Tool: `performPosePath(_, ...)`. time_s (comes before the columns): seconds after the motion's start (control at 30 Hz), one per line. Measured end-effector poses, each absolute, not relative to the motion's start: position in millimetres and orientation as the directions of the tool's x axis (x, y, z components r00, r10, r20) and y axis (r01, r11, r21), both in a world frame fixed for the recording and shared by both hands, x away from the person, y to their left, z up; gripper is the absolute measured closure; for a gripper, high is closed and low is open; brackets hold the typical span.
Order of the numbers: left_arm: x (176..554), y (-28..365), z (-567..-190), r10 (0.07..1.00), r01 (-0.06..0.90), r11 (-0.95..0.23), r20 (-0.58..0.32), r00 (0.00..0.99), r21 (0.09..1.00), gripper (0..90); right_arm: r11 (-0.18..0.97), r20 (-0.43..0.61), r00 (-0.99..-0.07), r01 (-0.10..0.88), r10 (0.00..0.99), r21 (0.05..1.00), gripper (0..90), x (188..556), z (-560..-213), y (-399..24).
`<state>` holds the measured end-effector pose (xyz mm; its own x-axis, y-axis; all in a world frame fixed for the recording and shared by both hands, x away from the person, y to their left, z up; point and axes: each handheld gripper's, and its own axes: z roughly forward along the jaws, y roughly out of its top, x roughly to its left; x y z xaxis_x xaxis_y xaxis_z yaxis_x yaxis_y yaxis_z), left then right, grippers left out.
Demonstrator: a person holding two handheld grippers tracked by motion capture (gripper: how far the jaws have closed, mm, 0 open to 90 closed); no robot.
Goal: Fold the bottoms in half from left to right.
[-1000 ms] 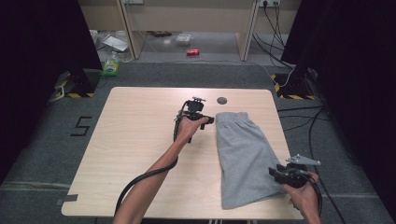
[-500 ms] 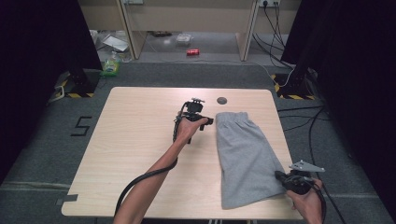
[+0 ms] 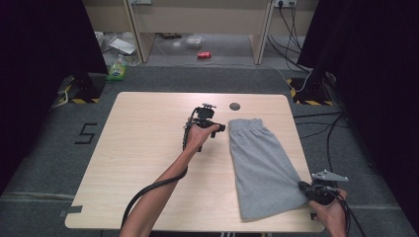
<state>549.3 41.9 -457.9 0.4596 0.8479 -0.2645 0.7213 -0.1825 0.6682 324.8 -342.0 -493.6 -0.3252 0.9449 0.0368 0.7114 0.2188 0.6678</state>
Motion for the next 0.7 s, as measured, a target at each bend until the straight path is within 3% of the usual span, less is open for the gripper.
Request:
performPosePath(0.1,548.8,43.2,-457.4,0.848,0.72,-0.187,-0.26,0.462,0.669,39.2,0.207,0.024,-0.304,0.7,0.952,0.683,76.3,325.2,-486.9,-341.7)
performPosePath(0.17,548.8,43.6,-457.8,0.849,0.719,-0.184,-0.261,0.46,0.67,39.0,0.201,0.014,-0.295,0.687,0.955,0.699,65.6,326.2,-482.1,-339.2)
performPosePath(0.33,549.1,42.8,-461.7,0.848,0.726,-0.18,-0.269,0.456,0.664,38.1,0.204,0.021,-0.309,0.675,0.951,0.709,56.2,323.8,-479.8,-328.1)
performPosePath(0.7,546.0,28.6,-470.9,0.836,0.737,-0.17,-0.3,0.459,0.654,33.8,0.225,-0.016,-0.302,0.674,0.953,0.704,48.4,317.8,-482.3,-317.3)
